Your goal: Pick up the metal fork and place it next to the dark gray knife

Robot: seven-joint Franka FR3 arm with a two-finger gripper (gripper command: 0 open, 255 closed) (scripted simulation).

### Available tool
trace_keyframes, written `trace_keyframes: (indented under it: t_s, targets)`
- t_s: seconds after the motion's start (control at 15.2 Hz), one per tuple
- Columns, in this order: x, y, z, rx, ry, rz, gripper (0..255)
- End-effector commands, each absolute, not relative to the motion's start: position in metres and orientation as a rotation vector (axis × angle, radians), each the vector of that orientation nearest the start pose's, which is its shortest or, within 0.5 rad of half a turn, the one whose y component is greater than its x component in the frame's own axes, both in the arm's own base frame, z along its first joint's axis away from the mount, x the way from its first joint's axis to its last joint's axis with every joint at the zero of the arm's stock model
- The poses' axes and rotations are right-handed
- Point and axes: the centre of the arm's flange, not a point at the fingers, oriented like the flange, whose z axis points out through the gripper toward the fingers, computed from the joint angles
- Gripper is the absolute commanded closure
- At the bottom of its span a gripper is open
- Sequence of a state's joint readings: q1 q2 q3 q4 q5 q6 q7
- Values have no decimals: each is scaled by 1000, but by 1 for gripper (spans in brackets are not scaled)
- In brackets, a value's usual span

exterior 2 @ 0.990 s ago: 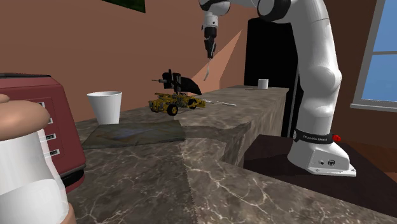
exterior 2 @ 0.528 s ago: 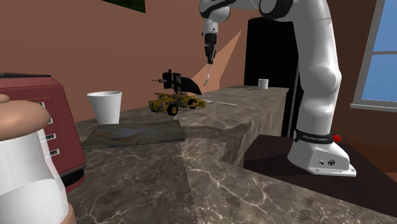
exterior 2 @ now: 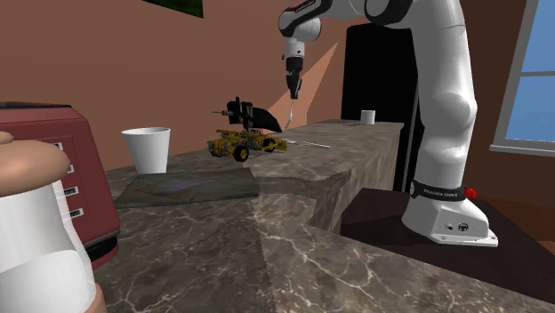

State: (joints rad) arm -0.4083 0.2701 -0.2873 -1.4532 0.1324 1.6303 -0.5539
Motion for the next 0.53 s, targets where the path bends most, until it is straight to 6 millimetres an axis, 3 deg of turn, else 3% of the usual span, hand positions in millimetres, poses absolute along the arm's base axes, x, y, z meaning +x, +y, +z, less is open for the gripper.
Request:
trace_keyframes:
  t_s: [0.0, 0.46]
  targets:
    - [508, -377, 519, -3040, 226, 51, 255]
    - [508, -377, 482, -3040, 226, 51, 255]
